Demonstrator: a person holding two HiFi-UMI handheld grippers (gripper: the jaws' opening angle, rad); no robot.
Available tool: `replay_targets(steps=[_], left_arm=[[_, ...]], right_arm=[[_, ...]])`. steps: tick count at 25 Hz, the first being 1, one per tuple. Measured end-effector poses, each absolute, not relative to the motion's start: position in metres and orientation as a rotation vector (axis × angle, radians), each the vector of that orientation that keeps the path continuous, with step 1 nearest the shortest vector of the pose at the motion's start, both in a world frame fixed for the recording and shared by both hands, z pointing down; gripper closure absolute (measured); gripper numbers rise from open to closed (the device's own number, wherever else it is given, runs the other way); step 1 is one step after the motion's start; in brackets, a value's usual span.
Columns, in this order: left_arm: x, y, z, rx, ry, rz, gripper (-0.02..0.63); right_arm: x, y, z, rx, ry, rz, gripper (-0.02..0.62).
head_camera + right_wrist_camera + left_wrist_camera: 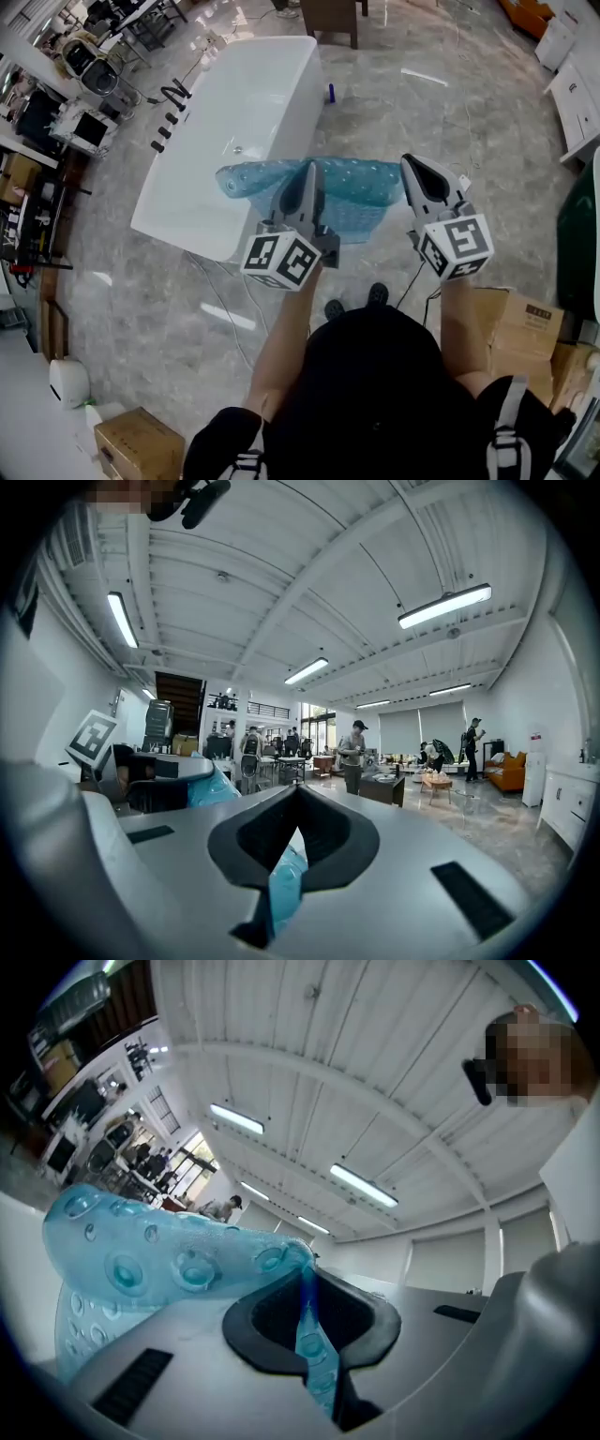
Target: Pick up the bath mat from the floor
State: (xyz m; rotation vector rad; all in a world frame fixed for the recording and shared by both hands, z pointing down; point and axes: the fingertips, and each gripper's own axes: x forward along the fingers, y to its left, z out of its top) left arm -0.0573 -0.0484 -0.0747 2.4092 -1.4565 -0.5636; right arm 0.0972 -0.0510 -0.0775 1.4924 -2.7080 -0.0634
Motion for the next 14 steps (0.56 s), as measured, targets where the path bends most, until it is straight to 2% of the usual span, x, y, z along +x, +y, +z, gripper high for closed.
replay_targets(steps=[7,14], left_arm=[[-0.055,-0.028,-0.078,2.6,-1.591,-0.312,0.577],[-0.057,-0.021,-0.089,2.682,-1.657,-0.184,0.577]], right_arm=[[0.072,-0.036,-0.076,1.442,-2.725,-0.092,0.584],[0.059,-0.032,-0.083,1.42,-2.723,-0.101,0.584]])
